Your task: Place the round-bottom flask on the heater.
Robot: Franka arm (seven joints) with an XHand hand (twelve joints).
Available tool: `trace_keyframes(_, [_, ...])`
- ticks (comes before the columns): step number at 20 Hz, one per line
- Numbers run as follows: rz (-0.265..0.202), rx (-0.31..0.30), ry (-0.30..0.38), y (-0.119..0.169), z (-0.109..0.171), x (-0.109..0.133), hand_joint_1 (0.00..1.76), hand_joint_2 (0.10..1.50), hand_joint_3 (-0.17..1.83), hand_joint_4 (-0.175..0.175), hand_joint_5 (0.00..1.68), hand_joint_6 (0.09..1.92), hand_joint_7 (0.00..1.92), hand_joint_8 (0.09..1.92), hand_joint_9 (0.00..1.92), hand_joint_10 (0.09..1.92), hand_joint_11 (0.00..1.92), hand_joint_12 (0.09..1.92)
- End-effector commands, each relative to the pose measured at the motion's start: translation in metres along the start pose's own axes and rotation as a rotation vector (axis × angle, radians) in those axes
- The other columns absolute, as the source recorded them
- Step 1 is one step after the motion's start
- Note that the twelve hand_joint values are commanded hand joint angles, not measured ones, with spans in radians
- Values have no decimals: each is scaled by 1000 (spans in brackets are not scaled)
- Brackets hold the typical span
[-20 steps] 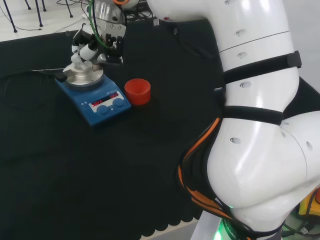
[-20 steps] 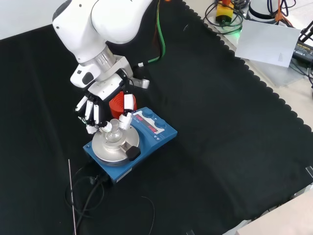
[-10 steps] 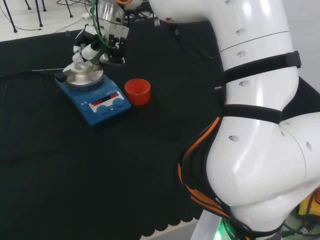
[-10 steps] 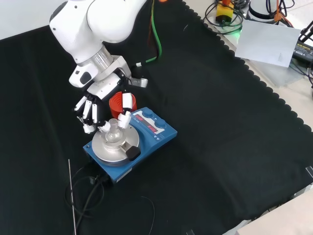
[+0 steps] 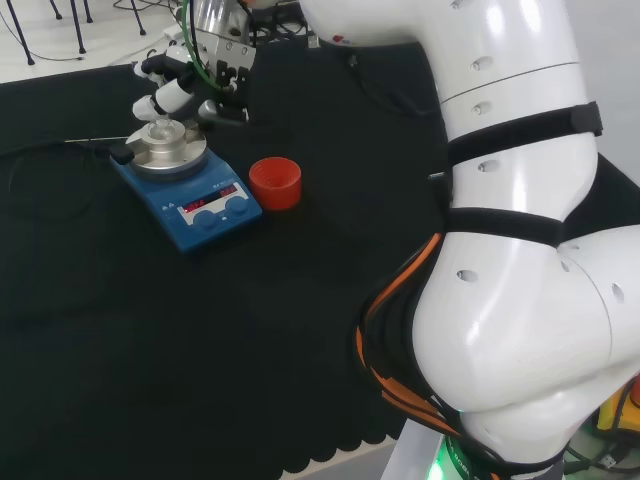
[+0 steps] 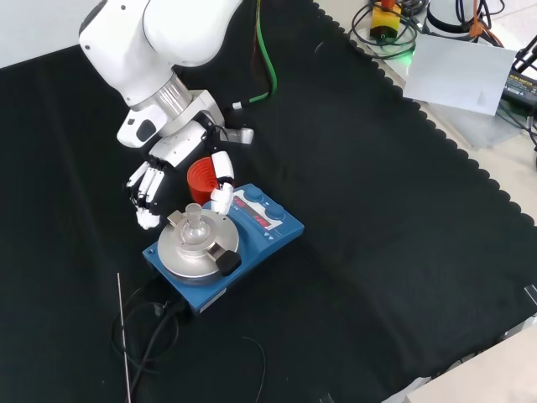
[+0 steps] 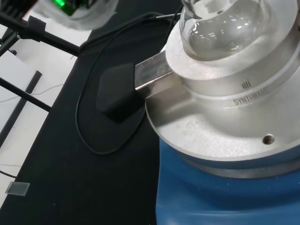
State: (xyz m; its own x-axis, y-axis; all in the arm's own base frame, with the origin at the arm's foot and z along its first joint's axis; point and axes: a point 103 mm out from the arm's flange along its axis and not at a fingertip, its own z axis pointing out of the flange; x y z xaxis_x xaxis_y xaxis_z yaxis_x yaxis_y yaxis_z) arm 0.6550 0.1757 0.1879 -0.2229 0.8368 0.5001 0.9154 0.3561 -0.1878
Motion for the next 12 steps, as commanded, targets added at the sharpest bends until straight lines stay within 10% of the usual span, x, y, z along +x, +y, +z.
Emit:
trace_keyframes(1, [1,-18,-26,-15,-13,3,751,609,493,1,279,101,199,632,349,685,0,1275])
trace_keyframes(12, [61,8,-87,-79,-40,-5,734,617,476,15,237,87,224,650,404,703,13,1414])
